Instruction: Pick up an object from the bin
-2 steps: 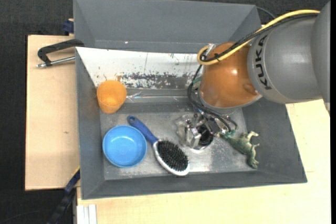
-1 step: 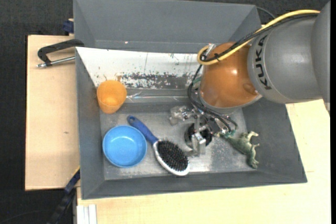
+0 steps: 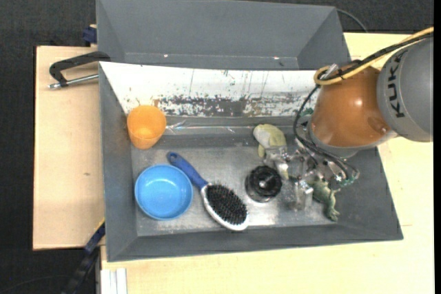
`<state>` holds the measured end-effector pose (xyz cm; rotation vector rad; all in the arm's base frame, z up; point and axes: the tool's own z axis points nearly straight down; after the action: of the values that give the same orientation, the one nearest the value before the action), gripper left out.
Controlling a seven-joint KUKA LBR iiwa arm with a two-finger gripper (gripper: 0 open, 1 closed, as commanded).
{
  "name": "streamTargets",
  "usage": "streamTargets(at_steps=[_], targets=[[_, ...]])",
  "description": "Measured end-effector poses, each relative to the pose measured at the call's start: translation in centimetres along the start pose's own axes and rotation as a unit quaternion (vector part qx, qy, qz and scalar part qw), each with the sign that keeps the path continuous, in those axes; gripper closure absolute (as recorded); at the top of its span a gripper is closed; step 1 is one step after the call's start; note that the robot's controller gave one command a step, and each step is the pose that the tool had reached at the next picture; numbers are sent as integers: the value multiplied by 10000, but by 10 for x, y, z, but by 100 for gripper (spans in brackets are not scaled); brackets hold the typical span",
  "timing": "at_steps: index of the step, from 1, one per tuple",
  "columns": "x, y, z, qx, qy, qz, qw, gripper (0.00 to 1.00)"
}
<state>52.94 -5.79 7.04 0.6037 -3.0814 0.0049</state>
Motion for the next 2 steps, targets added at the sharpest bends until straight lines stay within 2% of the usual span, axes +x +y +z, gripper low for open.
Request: streamTargets(at_steps=[1, 2], targets=[[-5, 53, 0, -25, -7, 1372, 9905, 0], [-5, 52, 0, -21, -10, 1374, 9905, 100]])
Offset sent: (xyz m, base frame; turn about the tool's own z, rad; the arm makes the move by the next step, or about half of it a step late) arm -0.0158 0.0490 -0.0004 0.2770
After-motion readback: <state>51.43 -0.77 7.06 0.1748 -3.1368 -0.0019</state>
